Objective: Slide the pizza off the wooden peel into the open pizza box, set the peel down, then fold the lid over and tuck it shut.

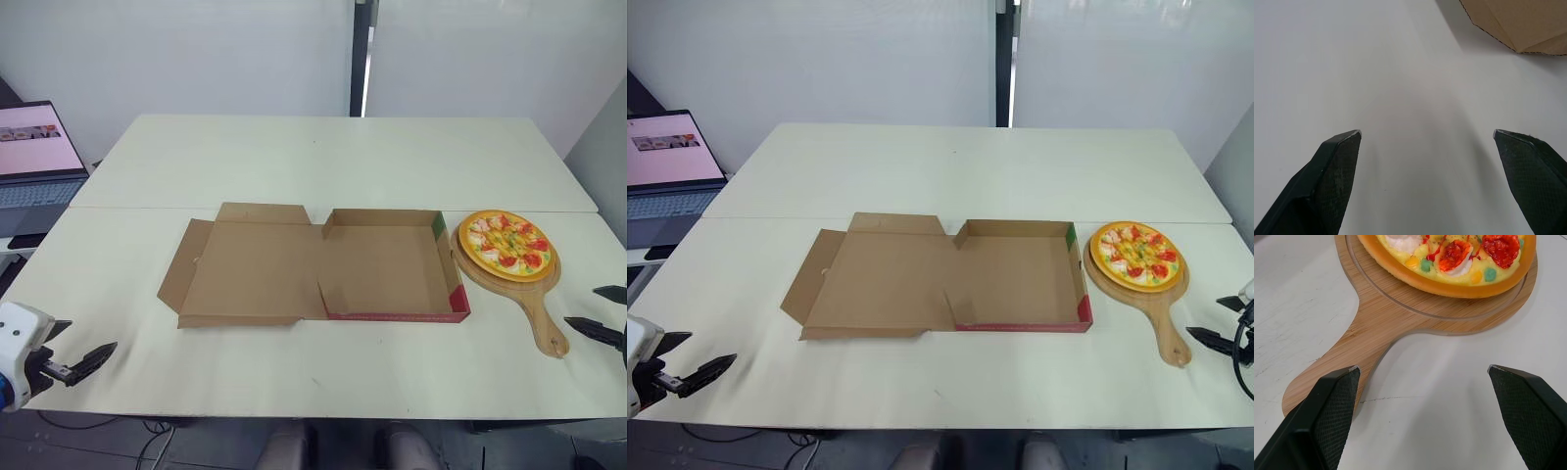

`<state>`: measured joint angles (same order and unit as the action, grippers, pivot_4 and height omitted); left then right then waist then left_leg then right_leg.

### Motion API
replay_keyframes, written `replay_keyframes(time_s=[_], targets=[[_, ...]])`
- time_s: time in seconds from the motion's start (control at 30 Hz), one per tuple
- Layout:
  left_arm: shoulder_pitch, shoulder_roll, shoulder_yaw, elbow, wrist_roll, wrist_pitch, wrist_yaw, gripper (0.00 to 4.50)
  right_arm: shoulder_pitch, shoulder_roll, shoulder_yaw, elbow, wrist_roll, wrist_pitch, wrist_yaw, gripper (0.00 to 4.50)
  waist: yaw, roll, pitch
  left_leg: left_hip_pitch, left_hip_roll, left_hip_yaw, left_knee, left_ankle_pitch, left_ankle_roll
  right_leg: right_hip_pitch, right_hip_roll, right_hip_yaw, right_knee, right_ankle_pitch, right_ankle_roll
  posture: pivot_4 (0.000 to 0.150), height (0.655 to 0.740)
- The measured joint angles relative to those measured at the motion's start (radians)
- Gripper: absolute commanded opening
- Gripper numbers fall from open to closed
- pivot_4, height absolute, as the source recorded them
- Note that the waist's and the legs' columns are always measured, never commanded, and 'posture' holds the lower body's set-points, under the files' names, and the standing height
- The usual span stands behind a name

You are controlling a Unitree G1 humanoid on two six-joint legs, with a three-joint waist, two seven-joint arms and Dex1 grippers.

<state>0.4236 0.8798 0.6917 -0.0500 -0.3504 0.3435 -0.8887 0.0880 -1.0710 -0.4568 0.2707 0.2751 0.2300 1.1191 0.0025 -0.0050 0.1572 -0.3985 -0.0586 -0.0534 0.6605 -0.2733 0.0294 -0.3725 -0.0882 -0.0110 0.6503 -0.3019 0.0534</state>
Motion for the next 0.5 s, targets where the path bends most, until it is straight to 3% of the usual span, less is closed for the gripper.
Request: replay_keyframes(time_s=[0.5], targets=[[-0.106, 0.079, -0.010, 0.147, -0.002, -0.045, -0.144, 4.50, -0.034, -0.040, 0.043, 0.071, -0.021, -0.027, 0.042, 4.48, -0.003, 0.001, 0.000, 0.000, 0.000, 0.000, 0.000, 0.000, 0.000, -0.001, 0.000, 0.000, 0.001, 0.000, -0.001, 0.150, 0.7281]])
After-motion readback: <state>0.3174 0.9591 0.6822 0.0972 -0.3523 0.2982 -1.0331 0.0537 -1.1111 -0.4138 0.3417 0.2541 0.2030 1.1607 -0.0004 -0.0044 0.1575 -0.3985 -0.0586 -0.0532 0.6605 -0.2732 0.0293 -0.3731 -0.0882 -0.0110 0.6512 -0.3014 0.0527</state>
